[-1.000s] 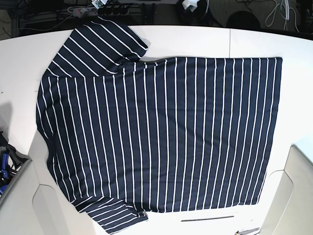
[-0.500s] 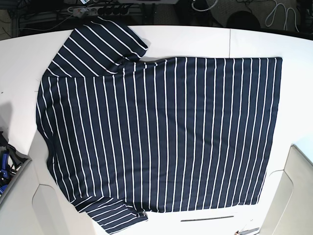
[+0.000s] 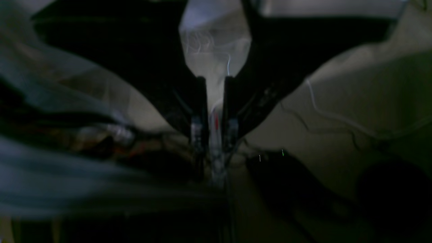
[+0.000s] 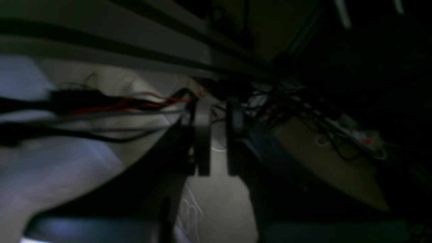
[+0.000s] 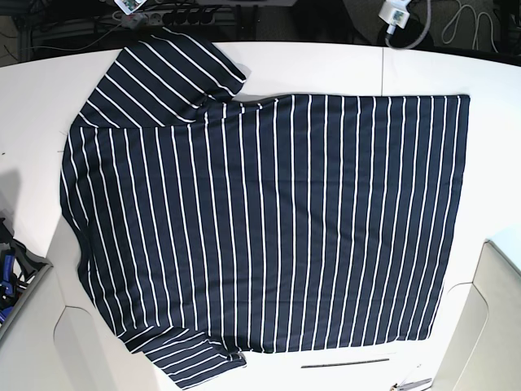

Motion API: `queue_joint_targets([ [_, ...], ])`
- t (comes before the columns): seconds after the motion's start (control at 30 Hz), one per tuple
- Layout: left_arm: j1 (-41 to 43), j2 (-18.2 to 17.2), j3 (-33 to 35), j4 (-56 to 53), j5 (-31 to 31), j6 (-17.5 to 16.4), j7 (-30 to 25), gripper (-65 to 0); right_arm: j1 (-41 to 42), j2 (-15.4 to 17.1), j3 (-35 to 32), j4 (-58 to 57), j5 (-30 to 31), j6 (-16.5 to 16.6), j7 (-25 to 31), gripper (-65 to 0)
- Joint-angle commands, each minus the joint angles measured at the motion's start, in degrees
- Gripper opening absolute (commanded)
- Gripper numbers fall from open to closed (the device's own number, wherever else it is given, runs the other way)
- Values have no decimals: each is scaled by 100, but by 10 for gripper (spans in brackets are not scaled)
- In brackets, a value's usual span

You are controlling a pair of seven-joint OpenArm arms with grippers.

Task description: Fold the T-shirt properly

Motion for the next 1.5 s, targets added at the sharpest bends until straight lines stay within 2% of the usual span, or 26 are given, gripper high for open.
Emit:
queue_joint_targets([
  [0.0, 181, -20, -127, 212, -94, -96, 90, -561, -52, 63, 105, 221, 234, 44, -39, -576],
  [0.1, 332, -20, -437, 702, -188, -94, 177, -559, -50, 61, 313, 588, 717, 42, -413, -576],
  [0.2, 387, -22, -767, 1158, -197, -94, 234, -554, -50, 61, 599, 896, 1161, 39, -560, -576],
  [0.37, 372, -164, -1204, 1659, -551, -92, 234, -484, -11, -96, 1340, 1207, 1707, -2, -562, -574],
  [0.47, 358, -243, -1462, 1803, -734, -90, 232, -418, 76, -212, 1902, 1211, 1998, -2, -614, -492],
  [0.57, 345, -374, -1679, 1827, -979, -72, 232, -345, 236, -208, 2391, 1209, 2304, -146, -1029, -376],
  [0.63, 339, -492, -1799, 1827, -1099, -70, 203, -300, 396, -205, 2712, 1209, 2406, -304, -1370, -325],
  [0.7, 291, -608, -1910, 1827, -1145, -63, 201, -271, 557, -203, 3016, 1207, 2538, -496, -1670, -303],
  [0.8, 146, -734, -2026, 1825, -1139, 48, 221, -268, 686, -203, 3335, 1202, 2551, -544, -1762, -302],
  [0.87, 35, -826, -2046, 1825, -1134, 138, 221, -250, 699, -201, 3403, 1189, 2503, -544, -1757, -301],
  [0.97, -144, -946, -2044, 1814, -1141, 142, 216, -212, 699, -205, 3386, 1106, 2439, -544, -1757, -244],
  [1.03, -249, -1021, -2039, 1803, -1145, 146, 216, -212, 732, -205, 3386, 979, 2413, -542, -1746, -215],
  [1.33, -640, -1276, -2039, 1141, -1425, 168, 212, -211, 1158, -205, 3386, -33, 2455, -518, -1779, -213],
  [1.47, -1008, -1384, -2039, 463, -1550, 170, 214, -211, 1255, -205, 3386, -240, 2710, -278, -1934, -213],
])
